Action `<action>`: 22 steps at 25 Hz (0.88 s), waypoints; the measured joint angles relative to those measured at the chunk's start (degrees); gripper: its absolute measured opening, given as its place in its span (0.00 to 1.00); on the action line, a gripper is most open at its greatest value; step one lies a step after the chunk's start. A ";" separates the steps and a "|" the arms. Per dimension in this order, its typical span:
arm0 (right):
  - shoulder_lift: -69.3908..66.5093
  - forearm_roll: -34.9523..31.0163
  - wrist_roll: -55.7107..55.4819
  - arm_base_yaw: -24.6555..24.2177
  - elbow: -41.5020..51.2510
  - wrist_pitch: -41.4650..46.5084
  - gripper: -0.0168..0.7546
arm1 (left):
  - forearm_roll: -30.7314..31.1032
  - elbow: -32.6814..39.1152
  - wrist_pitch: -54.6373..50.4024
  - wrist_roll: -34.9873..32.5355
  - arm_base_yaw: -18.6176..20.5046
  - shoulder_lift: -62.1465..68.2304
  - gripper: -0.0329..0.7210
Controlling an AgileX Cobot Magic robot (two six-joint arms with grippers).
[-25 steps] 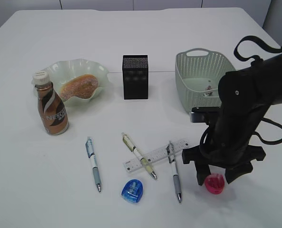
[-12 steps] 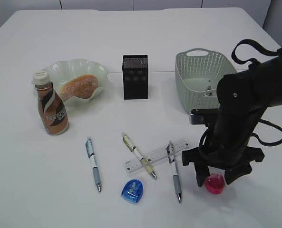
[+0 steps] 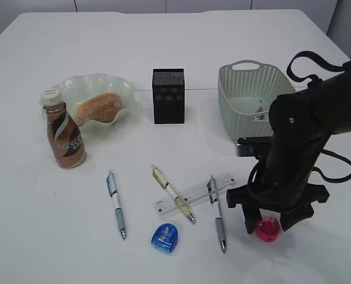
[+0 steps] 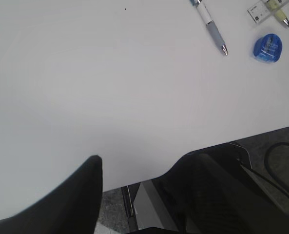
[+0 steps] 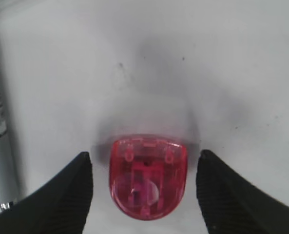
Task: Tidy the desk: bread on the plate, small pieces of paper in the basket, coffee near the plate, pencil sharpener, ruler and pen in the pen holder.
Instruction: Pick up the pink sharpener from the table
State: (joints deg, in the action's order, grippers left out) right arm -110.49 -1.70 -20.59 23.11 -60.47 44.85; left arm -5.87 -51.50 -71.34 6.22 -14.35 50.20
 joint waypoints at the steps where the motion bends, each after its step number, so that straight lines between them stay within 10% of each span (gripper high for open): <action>1: -0.11 0.00 0.00 0.00 0.00 0.00 0.69 | 0.00 0.00 0.00 0.00 0.00 0.00 0.62; 22: -0.62 0.71 0.00 0.00 0.00 -0.22 0.68 | 0.00 0.00 0.00 0.00 0.00 0.00 0.62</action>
State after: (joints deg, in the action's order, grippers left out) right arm -111.11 -0.99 -20.59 23.11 -60.47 44.63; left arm -5.87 -51.50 -71.34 6.22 -14.35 50.20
